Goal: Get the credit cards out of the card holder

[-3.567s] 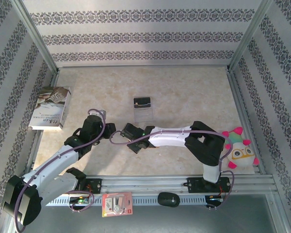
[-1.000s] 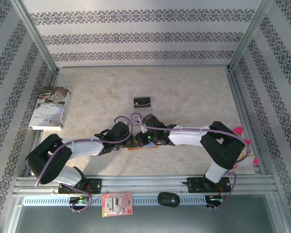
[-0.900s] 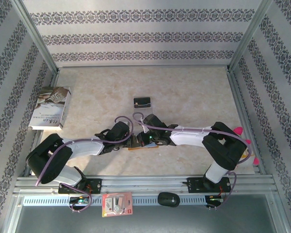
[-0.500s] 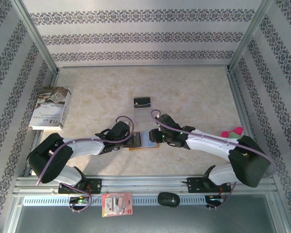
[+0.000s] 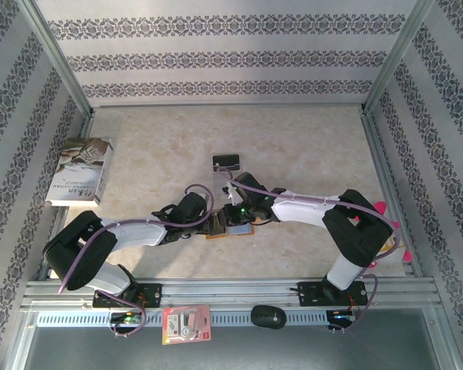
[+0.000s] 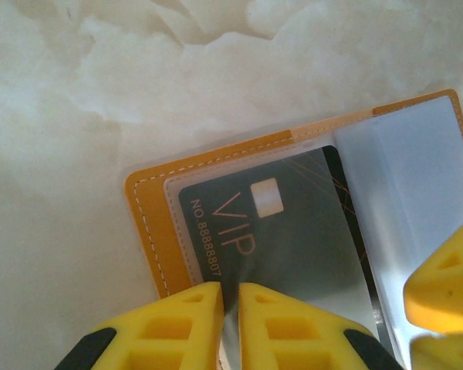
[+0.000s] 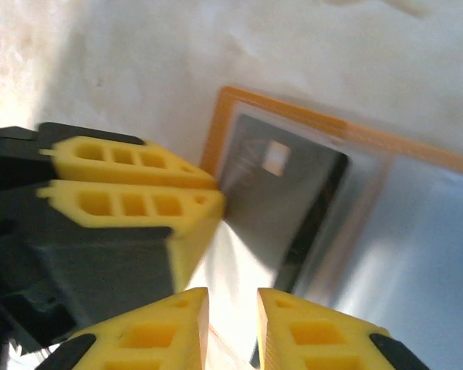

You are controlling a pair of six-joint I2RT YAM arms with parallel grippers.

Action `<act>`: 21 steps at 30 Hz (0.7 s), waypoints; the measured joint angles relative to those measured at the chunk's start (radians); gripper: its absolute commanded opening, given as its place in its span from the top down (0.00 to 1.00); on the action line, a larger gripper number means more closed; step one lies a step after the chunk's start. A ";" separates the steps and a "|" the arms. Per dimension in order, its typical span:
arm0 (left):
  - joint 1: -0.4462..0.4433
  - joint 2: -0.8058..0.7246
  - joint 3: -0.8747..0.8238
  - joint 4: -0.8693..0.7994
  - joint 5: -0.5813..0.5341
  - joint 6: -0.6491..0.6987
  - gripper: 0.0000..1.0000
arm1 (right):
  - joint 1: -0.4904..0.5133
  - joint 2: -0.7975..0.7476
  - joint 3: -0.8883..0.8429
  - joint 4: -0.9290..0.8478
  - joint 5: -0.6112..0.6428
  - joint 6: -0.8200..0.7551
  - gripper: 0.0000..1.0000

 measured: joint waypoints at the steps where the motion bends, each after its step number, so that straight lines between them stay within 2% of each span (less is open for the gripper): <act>1: 0.000 0.000 -0.001 0.003 0.000 0.000 0.86 | -0.009 0.000 -0.009 0.003 -0.010 0.006 0.81; 11: 0.000 0.000 -0.004 0.011 0.004 0.000 0.86 | -0.049 0.025 -0.044 0.063 -0.070 0.066 0.84; 21: 0.000 -0.002 -0.007 0.015 0.004 0.000 0.86 | -0.055 0.053 -0.044 0.089 -0.082 0.084 0.81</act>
